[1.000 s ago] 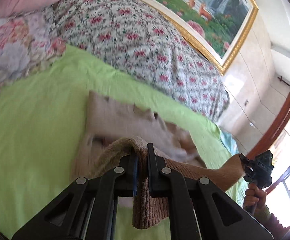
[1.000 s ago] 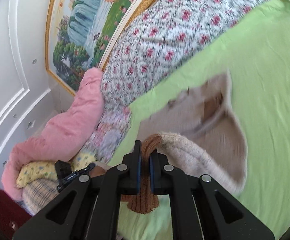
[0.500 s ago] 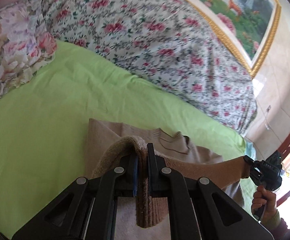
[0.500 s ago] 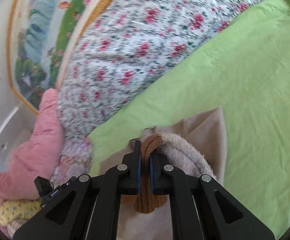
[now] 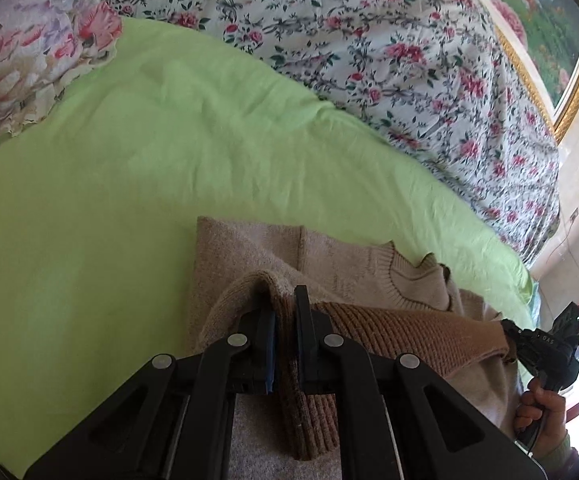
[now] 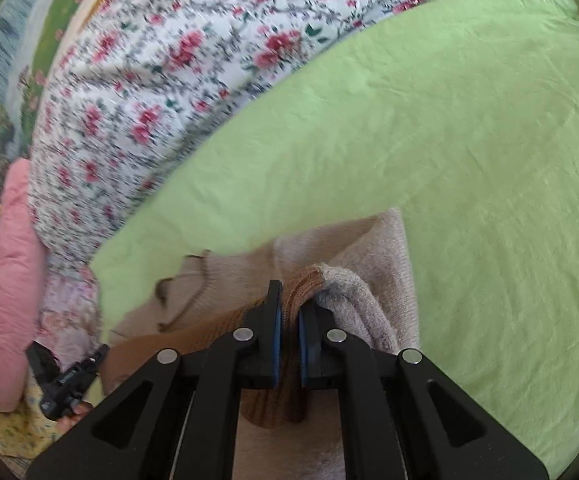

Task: Fold small clothes
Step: 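Lift the hem with both grippers and fold it toward the collar, then lower the hem onto the sweater and open both grippers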

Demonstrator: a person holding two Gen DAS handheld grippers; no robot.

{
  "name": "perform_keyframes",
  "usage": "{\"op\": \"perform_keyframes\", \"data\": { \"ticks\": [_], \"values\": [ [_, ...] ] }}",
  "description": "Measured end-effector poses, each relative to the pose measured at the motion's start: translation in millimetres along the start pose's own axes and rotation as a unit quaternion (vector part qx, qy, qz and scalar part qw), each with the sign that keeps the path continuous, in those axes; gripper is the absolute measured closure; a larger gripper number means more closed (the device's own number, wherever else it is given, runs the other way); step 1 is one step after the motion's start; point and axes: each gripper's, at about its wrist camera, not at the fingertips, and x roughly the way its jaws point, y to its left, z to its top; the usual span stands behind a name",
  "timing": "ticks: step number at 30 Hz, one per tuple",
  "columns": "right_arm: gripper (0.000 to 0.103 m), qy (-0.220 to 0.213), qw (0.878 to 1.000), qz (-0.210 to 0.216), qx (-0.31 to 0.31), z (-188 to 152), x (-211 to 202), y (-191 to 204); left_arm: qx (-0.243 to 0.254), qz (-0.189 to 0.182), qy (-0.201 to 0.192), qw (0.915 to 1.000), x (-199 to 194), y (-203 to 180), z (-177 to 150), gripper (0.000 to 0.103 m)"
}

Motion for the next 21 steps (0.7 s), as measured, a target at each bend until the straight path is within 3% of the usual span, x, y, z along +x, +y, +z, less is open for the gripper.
{"op": "perform_keyframes", "data": {
  "ticks": [4,8,12,14,17,21],
  "values": [
    [0.088,0.004,1.000,-0.008,0.008,-1,-11,-2,0.008,-0.016,0.005,0.9998,-23,-6,-8,0.092],
    [0.075,-0.028,0.999,-0.016,-0.030,-12,-53,11,0.045,-0.040,0.013,0.9981,-58,-21,-35,0.089],
    [0.074,-0.031,0.996,0.016,-0.088,-36,-79,38,0.103,-0.086,0.058,0.9892,-66,-58,-72,0.088],
    [0.074,0.019,0.988,0.047,-0.149,-50,-67,64,0.141,-0.098,0.083,0.9817,-54,-84,-81,0.088],
    [0.074,0.127,0.964,0.084,-0.218,-71,-28,102,0.184,-0.111,0.109,0.9705,-32,-110,-83,0.088],
    [0.074,0.232,0.930,0.090,-0.272,-87,24,121,0.224,-0.078,0.155,0.9590,12,-123,-76,0.088]
  ]
}}
